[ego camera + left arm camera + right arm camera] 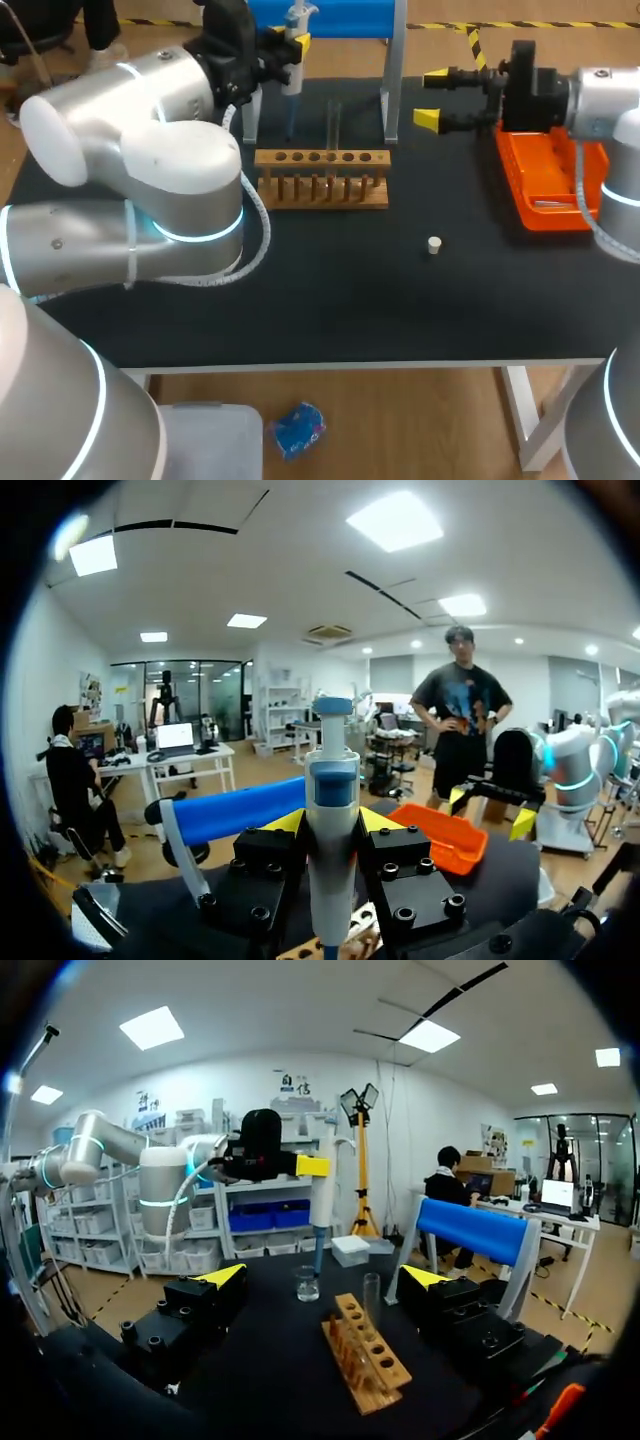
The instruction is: Invert the test tube, pick up the pipette, mount the tip to pipette, aspirate from beaker and dispense into the tube, eject the tip, return the pipette, and cap with the stopper.
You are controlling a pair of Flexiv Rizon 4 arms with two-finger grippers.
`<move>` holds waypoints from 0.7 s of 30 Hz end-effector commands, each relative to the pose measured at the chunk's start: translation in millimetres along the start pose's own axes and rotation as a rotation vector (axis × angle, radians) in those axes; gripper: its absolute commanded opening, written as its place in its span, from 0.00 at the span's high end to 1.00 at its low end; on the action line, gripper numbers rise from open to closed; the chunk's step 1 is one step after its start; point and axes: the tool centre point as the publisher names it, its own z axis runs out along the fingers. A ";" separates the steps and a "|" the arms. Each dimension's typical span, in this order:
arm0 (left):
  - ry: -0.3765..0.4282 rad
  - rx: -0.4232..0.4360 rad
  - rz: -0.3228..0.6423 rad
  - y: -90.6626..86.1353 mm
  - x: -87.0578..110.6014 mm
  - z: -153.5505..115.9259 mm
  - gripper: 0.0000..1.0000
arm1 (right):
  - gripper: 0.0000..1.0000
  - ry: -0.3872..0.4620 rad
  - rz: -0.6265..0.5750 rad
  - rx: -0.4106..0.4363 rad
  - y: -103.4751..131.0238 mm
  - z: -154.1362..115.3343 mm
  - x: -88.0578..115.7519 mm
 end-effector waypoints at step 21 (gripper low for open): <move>-0.234 -0.120 -0.020 17.5 -70.1 62.3 1.00 | 0.00 -0.083 0.063 0.088 -16.1 89.7 -83.0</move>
